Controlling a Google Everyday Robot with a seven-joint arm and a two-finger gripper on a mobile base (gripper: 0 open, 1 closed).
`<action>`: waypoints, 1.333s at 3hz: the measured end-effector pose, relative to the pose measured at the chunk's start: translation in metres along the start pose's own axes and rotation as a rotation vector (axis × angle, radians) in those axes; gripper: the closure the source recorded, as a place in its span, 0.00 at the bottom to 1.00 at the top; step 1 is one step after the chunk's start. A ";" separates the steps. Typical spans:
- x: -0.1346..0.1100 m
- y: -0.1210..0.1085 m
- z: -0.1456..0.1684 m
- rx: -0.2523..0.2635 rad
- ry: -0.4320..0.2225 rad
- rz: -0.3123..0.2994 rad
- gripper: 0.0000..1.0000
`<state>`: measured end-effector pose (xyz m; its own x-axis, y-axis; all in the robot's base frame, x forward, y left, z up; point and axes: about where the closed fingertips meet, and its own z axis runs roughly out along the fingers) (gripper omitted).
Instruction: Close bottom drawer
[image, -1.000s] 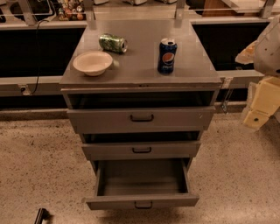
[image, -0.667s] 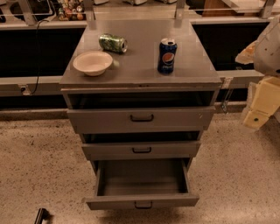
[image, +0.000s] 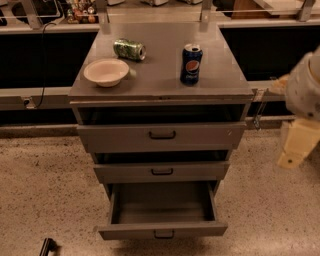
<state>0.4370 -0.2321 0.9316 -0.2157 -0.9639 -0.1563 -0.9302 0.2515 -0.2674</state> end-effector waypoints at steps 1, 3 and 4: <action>0.053 0.037 0.092 -0.078 -0.033 0.010 0.00; 0.069 0.057 0.134 -0.125 -0.054 -0.036 0.00; 0.043 0.071 0.189 -0.185 -0.176 -0.068 0.00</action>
Offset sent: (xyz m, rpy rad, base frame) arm -0.0147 -0.0321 -0.0834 0.0279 0.0507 -0.0043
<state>0.4177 -0.2395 0.7263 -0.1109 -0.9439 -0.3110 -0.9828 0.1506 -0.1066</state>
